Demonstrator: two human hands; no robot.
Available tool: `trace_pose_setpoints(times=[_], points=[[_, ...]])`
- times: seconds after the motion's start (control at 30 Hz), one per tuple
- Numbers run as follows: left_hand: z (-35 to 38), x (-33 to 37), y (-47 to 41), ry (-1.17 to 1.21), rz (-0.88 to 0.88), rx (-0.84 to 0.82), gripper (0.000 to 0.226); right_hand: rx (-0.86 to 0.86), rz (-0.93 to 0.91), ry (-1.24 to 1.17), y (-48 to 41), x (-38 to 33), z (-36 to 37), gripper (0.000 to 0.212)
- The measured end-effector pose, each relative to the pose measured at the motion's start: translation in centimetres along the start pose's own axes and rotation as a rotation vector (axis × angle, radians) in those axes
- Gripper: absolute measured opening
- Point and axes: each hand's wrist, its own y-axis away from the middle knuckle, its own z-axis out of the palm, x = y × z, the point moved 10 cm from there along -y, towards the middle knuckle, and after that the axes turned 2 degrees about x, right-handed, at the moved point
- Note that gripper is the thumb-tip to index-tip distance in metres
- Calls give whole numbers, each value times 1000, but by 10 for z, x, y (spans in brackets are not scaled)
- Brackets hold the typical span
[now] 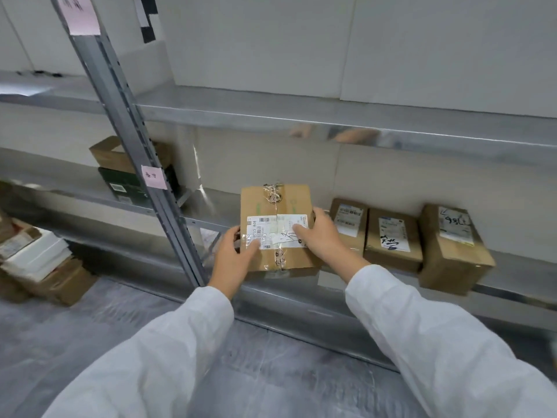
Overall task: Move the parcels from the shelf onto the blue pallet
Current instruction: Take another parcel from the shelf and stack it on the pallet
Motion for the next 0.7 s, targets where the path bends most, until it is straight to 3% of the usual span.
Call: trace_pose_setpoints(times=[0.2,0.47,0.7], points=[[8,-2,25,44,38,-53,37,95,56,-17,52,12,-15,46],[53,-20,72,87,0,-321,41,241,253,-26,145,58,-53,51],[121,-9,152,143,23,-528,46,469,362,26,247,102,-117,53]])
